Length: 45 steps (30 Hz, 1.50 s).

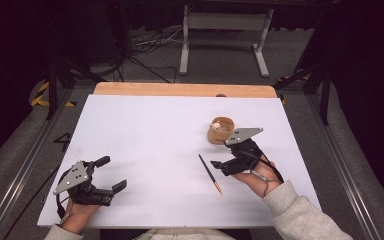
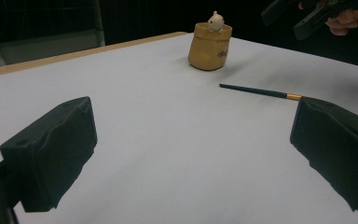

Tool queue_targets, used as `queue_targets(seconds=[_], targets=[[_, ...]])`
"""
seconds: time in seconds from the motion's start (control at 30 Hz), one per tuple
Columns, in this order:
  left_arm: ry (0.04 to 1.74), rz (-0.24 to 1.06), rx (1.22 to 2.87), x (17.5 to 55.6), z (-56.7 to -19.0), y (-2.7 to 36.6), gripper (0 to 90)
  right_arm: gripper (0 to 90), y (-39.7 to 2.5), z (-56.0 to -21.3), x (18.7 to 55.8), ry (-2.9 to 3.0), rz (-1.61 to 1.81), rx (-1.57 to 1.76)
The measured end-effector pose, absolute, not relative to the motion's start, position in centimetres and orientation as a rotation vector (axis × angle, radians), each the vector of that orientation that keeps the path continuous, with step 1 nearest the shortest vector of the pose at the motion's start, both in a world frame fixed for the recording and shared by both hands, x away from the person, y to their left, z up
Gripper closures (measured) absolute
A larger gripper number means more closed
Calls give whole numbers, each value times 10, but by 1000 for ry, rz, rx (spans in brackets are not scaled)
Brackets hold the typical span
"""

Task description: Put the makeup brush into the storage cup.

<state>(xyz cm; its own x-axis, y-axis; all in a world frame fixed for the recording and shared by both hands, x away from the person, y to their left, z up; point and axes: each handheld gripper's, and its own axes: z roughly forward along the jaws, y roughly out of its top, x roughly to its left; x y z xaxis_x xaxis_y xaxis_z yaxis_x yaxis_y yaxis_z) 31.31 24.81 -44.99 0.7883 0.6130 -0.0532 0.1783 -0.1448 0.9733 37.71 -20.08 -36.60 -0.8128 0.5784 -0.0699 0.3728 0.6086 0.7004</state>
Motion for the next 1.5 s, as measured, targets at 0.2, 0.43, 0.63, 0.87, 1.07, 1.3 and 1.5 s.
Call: queue_targets(seconds=[0.2, 0.43, 0.63, 0.87, 1.07, 1.3, 1.5], targets=[[651, 436, 1703, 313, -450, 249, 21, 220, -190, -364, 379, 2617, 906, 689], [675, 455, 1701, 314, -451, 252, 27, 113, -181, -365, 385, 2611, 835, 729], [680, 428, 1711, 314, -451, 251, 43, 145, -178, -367, 389, 2629, 812, 831], [677, 429, 1709, 314, -450, 251, 40, 129, -172, -375, 388, 2678, 733, 840], [679, 422, 1711, 314, -450, 251, 40, 186, -169, -379, 387, 2732, 673, 868], [680, 417, 1716, 314, -450, 252, 39, 219, -164, -384, 385, 2768, 599, 874], [688, 409, 1713, 314, -451, 252, 39, 259, -162, -390, 383, 2824, 554, 893]])
